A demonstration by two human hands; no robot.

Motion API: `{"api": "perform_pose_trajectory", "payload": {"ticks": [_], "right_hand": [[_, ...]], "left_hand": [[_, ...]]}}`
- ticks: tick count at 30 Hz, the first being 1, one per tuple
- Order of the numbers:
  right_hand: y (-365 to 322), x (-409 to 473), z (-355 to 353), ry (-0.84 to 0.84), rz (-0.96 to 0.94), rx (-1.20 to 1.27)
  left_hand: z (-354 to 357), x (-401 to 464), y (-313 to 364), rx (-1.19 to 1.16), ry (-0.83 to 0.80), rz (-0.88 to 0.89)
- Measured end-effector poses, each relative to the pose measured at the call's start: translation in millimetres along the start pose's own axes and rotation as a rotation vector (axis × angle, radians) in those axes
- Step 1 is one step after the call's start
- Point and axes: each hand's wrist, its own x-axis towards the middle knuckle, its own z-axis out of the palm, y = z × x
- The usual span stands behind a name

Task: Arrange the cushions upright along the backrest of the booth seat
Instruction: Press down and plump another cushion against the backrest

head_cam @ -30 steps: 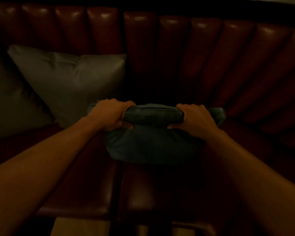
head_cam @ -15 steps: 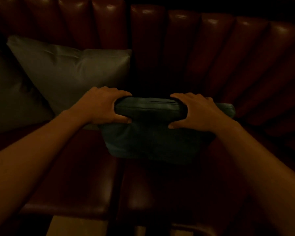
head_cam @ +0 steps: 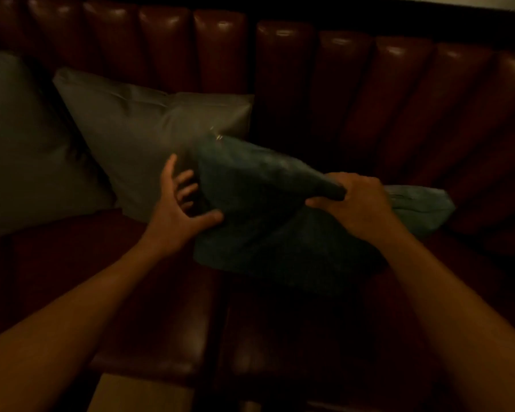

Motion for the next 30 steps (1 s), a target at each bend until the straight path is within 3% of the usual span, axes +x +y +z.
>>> {"api": "perform_pose_trajectory", "payload": {"ticks": [3,5,9,13,17,19,22,24,26,30], "right_hand": [[10.8,-19.4,-27.3,0.144,0.108,0.408],[20.0,-36.4,-33.7,0.232,0.176,0.634],[43.4,-69.6,-15.2,0.244,0.346,0.764],[65.8,-97.2,15.0,0.239,0.470,0.749],[55.7,-93.7,9.6,0.430,0.379,0.738],[48.4,-83.9,-0.4,0.511,0.294,0.684],[32.3,-66.6,-22.0,0.699,0.203,0.418],[17.3,-56.5,-38.9,0.790,0.019,0.181],[-1.6,-42.1,-54.8,0.646,-0.171,0.022],[-14.5,-9.9,-53.6,-0.148,-0.141,-0.296]], "left_hand": [[-6.9,-3.8,-4.9,0.284,-0.233,-0.007],[-11.7,13.9,11.7,0.452,-0.236,0.052],[-11.1,50.2,59.3,0.767,-0.276,0.222],[19.4,45.9,52.8,0.899,-0.370,0.227],[40.3,46.4,60.3,0.977,-0.377,0.342],[42.6,51.4,72.4,0.923,-0.457,0.358],[42.5,56.9,87.3,0.881,-0.598,0.343],[45.7,57.2,94.6,0.866,-0.651,0.360],[52.4,56.7,98.4,0.871,-0.656,0.398],[72.9,53.4,102.0,1.002,-0.606,0.352]]}}
